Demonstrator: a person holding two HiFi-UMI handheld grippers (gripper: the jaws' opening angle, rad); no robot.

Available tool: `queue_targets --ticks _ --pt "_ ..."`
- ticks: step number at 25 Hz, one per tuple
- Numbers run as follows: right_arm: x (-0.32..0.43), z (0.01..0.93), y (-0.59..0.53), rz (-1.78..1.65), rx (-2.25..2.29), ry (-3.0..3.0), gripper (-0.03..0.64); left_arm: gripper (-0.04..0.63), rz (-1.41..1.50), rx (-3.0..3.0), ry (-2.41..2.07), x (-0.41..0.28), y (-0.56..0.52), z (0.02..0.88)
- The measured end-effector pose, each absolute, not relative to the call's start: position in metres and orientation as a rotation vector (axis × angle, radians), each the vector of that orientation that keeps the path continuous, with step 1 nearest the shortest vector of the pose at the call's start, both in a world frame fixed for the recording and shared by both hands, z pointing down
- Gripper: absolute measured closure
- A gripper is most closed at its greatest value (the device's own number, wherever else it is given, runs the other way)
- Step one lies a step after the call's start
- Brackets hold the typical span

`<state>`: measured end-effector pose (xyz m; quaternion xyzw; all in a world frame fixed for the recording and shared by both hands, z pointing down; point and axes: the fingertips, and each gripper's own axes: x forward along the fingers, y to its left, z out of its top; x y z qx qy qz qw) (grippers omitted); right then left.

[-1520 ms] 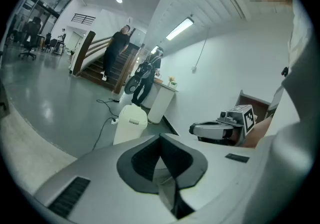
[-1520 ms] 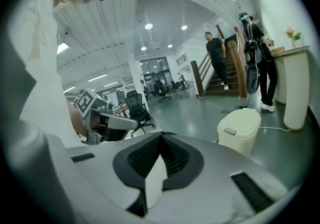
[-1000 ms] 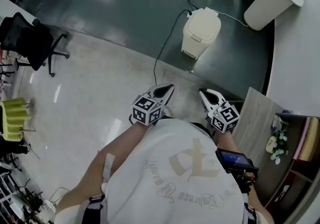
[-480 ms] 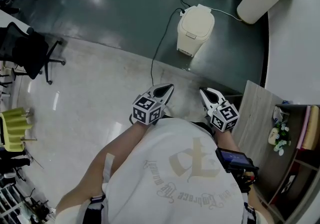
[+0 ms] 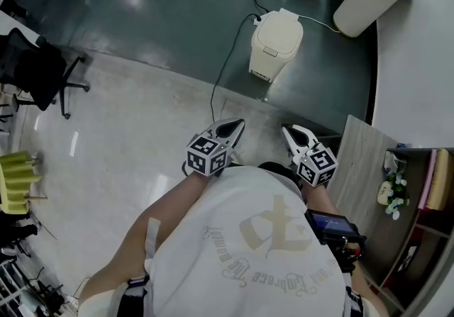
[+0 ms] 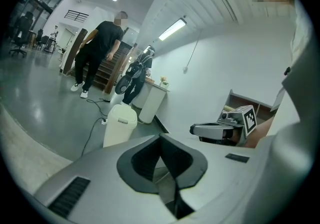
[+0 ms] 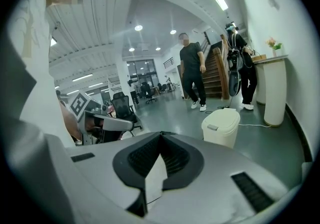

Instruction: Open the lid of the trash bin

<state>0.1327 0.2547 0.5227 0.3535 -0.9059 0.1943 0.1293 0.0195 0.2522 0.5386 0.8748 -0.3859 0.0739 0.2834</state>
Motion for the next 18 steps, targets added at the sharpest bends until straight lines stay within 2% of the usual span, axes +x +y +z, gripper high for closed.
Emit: queue_targets --ticks 18 --pt "0.107 0.524 0.234 0.577 0.941 -2.680 0.612 0.581 0.214 2.302 -1.114 -0.004 0.245 0.539"
